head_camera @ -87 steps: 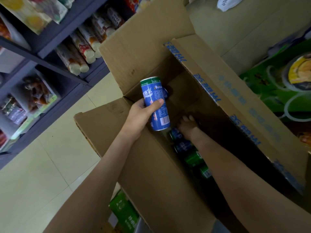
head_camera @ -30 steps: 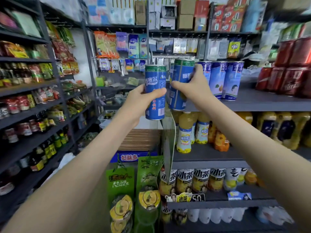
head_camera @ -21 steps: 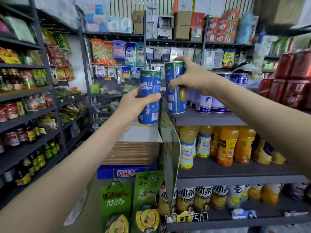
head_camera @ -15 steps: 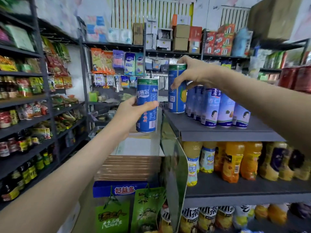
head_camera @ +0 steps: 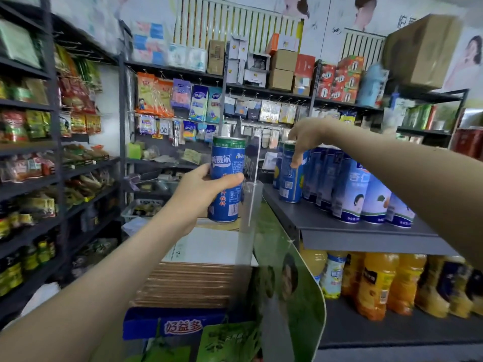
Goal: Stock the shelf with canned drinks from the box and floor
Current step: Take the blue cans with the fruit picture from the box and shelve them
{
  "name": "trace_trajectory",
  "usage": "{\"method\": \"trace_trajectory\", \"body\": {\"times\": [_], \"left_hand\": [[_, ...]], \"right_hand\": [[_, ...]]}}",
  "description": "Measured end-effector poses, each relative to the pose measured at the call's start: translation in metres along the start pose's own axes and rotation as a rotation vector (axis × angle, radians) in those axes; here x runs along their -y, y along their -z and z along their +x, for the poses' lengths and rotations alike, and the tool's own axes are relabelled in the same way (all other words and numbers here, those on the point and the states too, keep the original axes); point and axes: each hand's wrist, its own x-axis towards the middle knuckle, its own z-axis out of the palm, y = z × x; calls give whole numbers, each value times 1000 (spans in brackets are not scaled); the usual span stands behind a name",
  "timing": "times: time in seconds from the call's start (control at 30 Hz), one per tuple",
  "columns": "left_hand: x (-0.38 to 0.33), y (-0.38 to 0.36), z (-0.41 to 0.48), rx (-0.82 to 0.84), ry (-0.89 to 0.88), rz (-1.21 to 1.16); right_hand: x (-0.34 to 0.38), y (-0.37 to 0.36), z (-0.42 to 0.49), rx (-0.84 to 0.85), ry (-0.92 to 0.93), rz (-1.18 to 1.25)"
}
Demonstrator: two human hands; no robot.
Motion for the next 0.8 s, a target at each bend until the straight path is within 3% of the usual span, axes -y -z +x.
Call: {"method": "trace_trajectory", "body": {"times": [0.8], "left_hand": [[42,-10,11,0,21,-25]], "right_hand": [[-11,-22,46,-68,-85,-135]]}}
